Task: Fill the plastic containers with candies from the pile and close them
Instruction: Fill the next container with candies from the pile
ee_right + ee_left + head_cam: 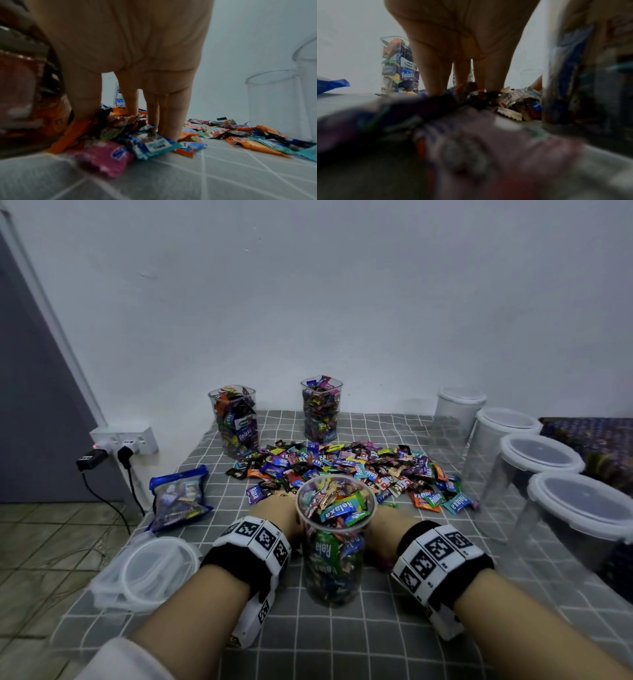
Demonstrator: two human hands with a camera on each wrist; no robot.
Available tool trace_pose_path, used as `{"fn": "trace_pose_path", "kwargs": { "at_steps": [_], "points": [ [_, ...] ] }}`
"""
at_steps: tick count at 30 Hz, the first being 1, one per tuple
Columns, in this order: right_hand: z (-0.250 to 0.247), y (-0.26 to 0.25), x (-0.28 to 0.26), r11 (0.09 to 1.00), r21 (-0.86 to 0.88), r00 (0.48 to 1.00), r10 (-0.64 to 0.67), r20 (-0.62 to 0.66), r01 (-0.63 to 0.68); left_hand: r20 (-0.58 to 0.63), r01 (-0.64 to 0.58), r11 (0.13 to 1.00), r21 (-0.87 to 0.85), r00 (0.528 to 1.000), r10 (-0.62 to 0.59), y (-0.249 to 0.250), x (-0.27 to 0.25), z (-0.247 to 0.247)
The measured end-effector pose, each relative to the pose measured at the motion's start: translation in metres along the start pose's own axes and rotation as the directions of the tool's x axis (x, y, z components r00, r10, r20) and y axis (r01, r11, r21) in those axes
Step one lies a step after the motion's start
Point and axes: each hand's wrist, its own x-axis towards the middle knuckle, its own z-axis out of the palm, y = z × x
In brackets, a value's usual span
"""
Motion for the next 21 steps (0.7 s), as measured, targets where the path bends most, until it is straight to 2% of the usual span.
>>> {"fn": "trace_pose_path", "kwargs": {
  "at_steps": [3,8,14,21],
  "points": [
    [0.0,0.004,0.0,0.999,0.03,1.0,-0.018,0.02,0.017,-0.07,-0.059,0.998,-0.003,0.996,0.059,-0.005,0.007,0.007],
    [0.0,0.009,-0.002,0.991,0.13,0.999,-0.041,0.019,0.038,-0.038,-0.071,0.996,-0.057,0.997,0.069,-0.003,0.002,0.007],
    [-0.004,0.005,-0.004,0.996,0.085,0.999,-0.035,0.023,0.033,-0.076,-0.037,0.994,-0.098,0.997,0.03,-0.003,0.001,0.006],
    [-0.004,0.005,-0.004,1.0,0.012,0.999,-0.018,-0.034,0.019,-0.127,-0.077,0.994,-0.079,0.99,0.066,-0.009,0.013,0.011]
  ]
}}
